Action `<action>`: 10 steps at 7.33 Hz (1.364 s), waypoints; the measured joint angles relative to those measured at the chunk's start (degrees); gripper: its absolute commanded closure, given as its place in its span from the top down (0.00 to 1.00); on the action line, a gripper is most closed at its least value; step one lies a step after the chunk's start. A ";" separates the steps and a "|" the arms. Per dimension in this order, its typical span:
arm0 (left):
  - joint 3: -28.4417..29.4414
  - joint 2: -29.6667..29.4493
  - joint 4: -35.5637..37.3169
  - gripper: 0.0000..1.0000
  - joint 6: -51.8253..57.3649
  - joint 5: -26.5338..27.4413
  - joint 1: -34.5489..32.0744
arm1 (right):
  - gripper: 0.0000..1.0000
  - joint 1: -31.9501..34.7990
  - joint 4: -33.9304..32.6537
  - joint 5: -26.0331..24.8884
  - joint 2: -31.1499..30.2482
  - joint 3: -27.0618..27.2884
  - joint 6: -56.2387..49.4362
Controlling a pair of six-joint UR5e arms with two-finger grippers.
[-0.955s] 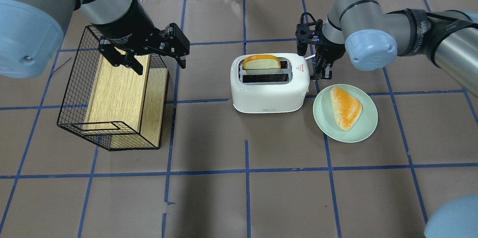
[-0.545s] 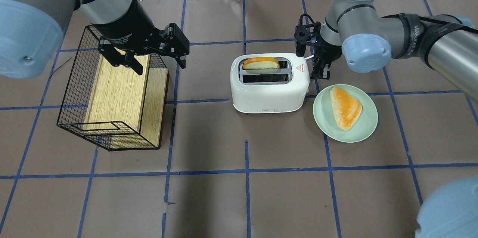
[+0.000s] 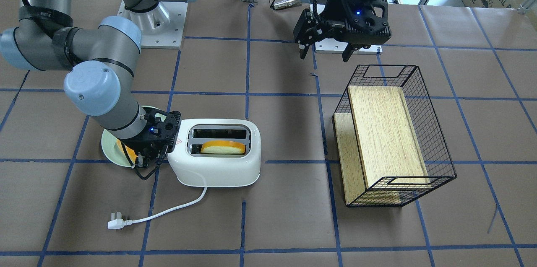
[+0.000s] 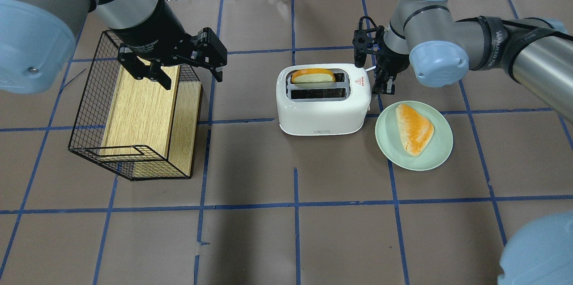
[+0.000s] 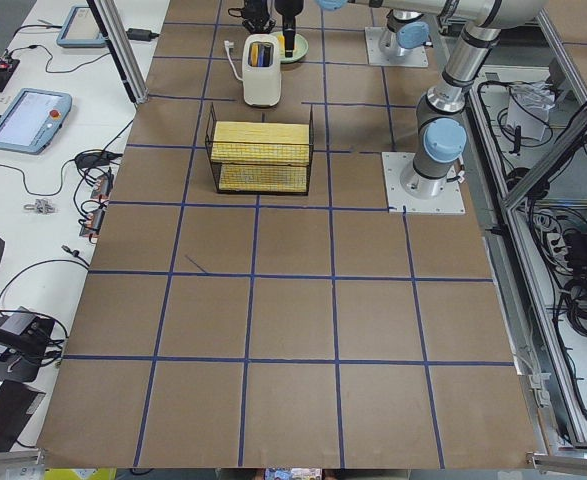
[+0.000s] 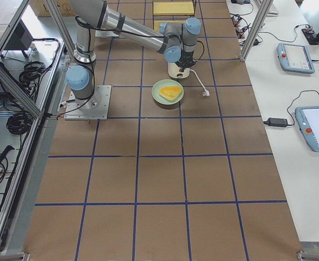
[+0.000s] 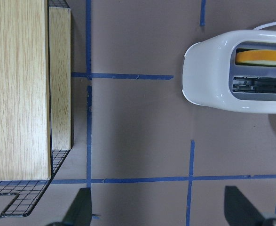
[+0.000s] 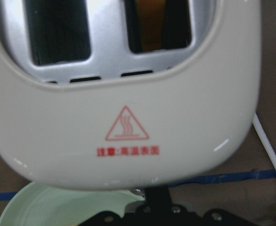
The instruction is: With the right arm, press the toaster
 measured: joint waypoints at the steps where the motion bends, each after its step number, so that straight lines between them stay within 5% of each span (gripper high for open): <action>1: 0.00 0.00 0.00 1.00 0.00 -0.02 -0.02 | 0.87 -0.04 1.49 0.25 -2.24 -1.28 1.80; 2: 0.00 0.01 0.00 1.00 0.00 0.00 -0.04 | 0.99 0.10 4.32 1.28 -5.52 -2.86 7.46; 6: 0.00 0.00 0.00 1.00 0.00 0.02 0.02 | 1.00 0.22 20.86 5.08 -16.12 -4.50 53.52; 10: 0.00 0.00 0.00 1.00 0.00 0.01 -0.03 | 0.99 0.18 26.03 -0.61 -21.33 -4.78 66.77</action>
